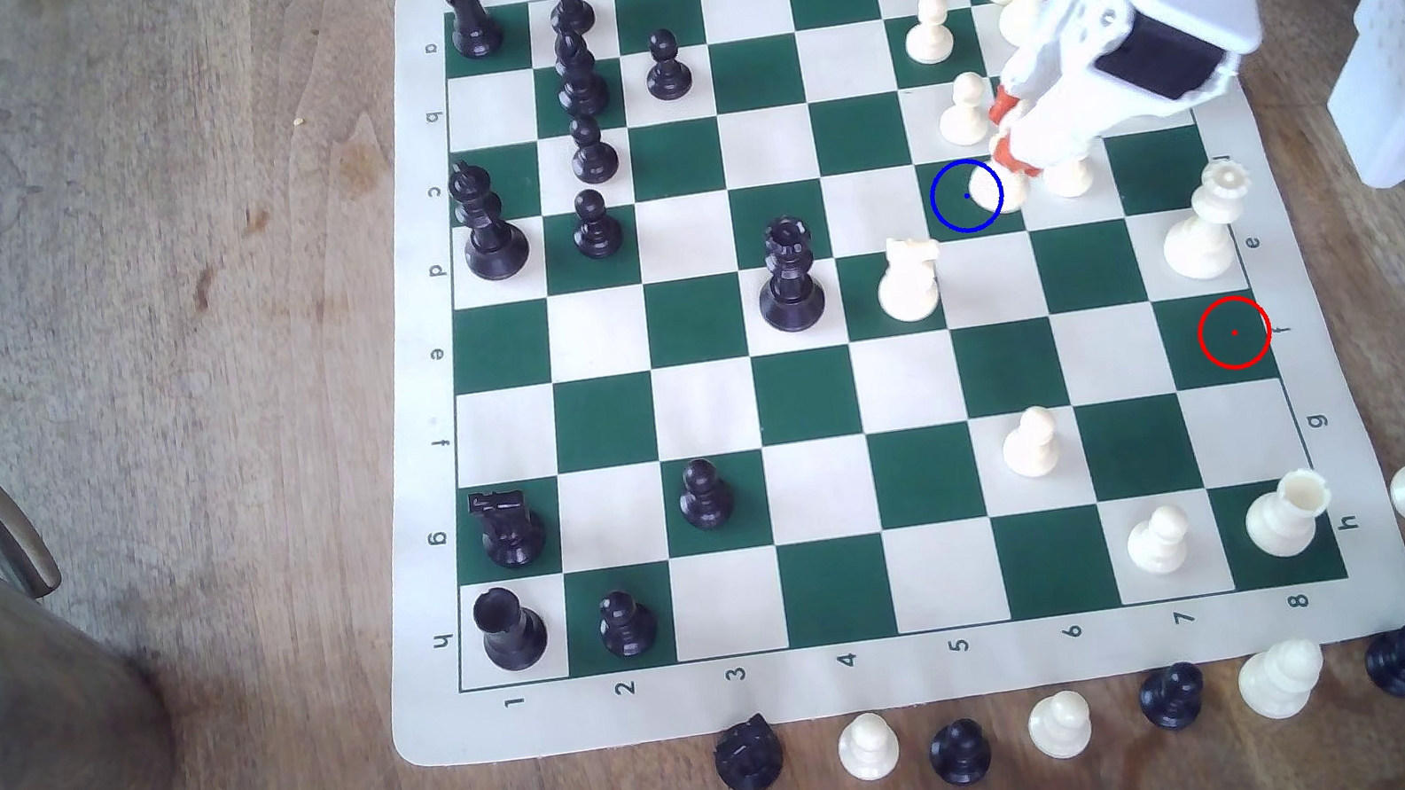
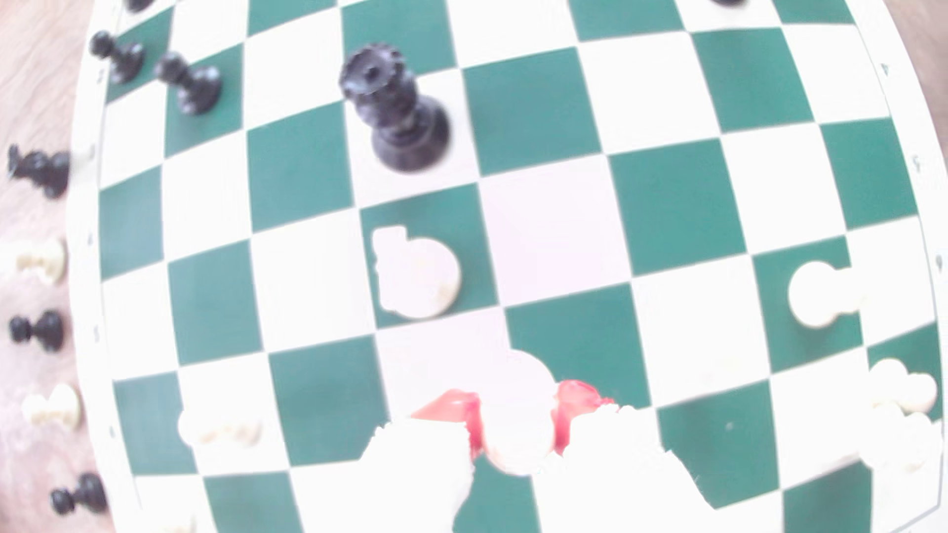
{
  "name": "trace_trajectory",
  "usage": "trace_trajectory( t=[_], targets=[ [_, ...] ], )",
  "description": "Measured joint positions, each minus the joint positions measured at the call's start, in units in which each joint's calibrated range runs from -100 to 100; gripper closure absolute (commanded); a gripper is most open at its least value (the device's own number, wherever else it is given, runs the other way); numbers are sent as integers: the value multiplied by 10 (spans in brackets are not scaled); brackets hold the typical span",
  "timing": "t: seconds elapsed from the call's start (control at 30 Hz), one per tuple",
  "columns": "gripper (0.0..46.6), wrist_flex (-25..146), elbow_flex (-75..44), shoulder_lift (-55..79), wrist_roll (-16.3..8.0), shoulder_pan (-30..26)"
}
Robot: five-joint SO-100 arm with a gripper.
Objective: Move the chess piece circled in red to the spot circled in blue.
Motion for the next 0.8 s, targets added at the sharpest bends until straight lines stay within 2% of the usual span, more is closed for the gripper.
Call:
trace_trajectory(
  t=[0.3, 0.8],
  targets=[
    [464, -41, 0, 80, 16, 32],
    [464, -122, 0, 162, 17, 43]
  ],
)
